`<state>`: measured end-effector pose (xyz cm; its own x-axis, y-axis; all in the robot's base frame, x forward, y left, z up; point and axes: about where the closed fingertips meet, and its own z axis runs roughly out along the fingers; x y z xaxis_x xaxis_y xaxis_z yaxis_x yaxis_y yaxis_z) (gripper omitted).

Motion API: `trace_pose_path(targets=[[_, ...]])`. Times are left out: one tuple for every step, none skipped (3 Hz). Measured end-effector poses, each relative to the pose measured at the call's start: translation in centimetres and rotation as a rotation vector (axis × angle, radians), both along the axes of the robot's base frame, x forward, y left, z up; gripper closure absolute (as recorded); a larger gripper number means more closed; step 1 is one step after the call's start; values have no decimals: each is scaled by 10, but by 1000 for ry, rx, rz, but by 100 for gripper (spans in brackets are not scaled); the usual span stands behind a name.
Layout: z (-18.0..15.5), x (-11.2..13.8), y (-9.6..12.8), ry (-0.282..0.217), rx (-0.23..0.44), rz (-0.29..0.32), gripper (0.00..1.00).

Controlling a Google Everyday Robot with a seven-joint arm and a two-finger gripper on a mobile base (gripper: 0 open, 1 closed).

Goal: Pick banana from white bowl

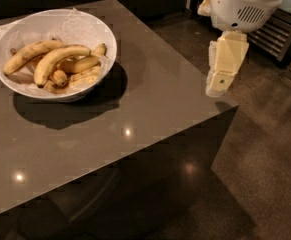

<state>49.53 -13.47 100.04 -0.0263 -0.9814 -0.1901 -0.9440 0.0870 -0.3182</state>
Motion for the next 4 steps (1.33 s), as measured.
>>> trace_pose_path(targets=[[-1,22,25,13,-9,63,0],[-2,36,52,15,7,104,0],[-2,37,53,8,10,105,0],[3,47,65,-3,30,142,0]])
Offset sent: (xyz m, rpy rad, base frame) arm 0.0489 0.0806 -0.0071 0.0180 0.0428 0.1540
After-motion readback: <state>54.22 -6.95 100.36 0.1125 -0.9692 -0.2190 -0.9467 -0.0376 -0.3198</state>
